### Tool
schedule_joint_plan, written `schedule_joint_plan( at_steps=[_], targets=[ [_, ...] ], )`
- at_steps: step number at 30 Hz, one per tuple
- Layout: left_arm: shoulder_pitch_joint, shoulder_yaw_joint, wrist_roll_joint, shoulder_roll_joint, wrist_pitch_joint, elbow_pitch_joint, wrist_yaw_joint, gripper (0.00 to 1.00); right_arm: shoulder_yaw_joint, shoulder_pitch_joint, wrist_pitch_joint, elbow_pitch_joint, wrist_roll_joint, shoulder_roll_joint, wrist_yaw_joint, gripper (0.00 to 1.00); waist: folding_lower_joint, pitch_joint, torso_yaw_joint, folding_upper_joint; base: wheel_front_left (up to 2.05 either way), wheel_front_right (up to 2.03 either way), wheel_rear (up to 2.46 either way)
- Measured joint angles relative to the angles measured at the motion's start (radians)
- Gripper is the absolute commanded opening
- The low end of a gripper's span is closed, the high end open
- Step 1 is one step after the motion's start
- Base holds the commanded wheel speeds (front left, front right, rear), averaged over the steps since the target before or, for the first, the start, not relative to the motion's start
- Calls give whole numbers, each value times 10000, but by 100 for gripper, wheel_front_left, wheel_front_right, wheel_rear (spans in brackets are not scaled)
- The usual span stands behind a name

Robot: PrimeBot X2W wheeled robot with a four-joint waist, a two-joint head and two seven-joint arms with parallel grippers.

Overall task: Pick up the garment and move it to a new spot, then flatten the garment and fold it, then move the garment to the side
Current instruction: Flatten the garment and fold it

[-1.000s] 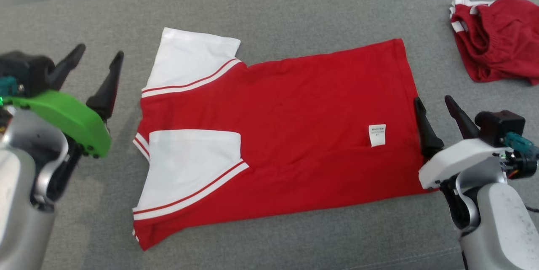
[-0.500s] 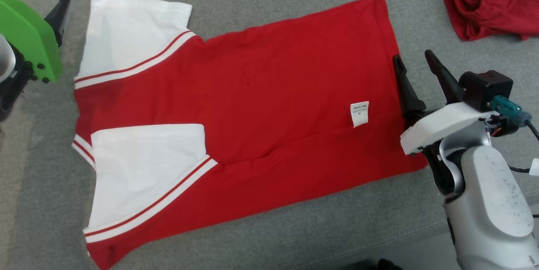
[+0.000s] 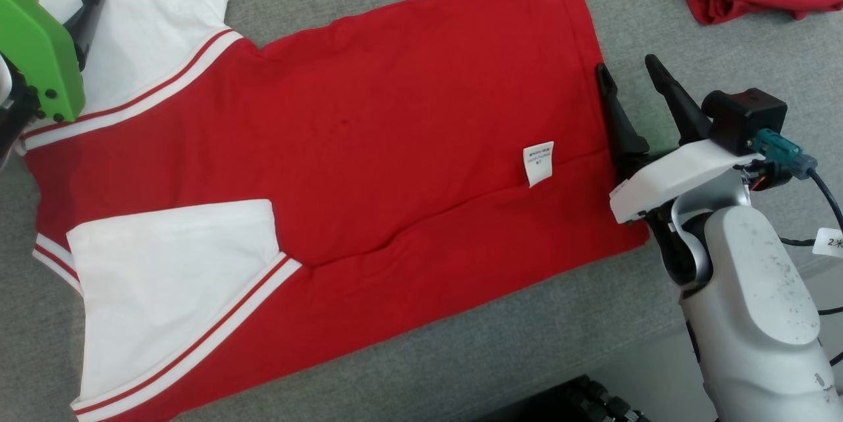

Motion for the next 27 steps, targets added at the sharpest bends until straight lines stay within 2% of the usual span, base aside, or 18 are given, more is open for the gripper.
schedule_joint_plan(
  at_steps=[1,3,4,6,16,27],
  targets=[
    [-14,-79,-33,13,33,-4,0,100,-8,-35,-12,36,-4,0,0,100,0,23,-23,0,0,0,0],
    [-50,-198,-128,36,105,-50,0,56,-21,-153,-25,75,-52,-2,0,100,0,28,-27,0,0,0,0],
    [-69,-255,-184,56,123,-81,0,23,-17,-217,-38,79,-86,0,0,100,0,21,-16,0,0,0,0],
    [-91,-401,-219,86,121,-138,0,0,-13,-364,-36,90,-205,0,0,100,0,14,11,0,0,0,0],
    [-427,-466,102,-165,-1126,-8,96,0,-25,-2161,713,798,-1221,-2,0,100,0,-33,375,0,0,0,0],
    [-617,-819,107,-717,-1948,-219,81,0,-368,-4119,2100,3465,-1860,-301,0,100,0,4,1216,0,0,0,0]
  ],
)
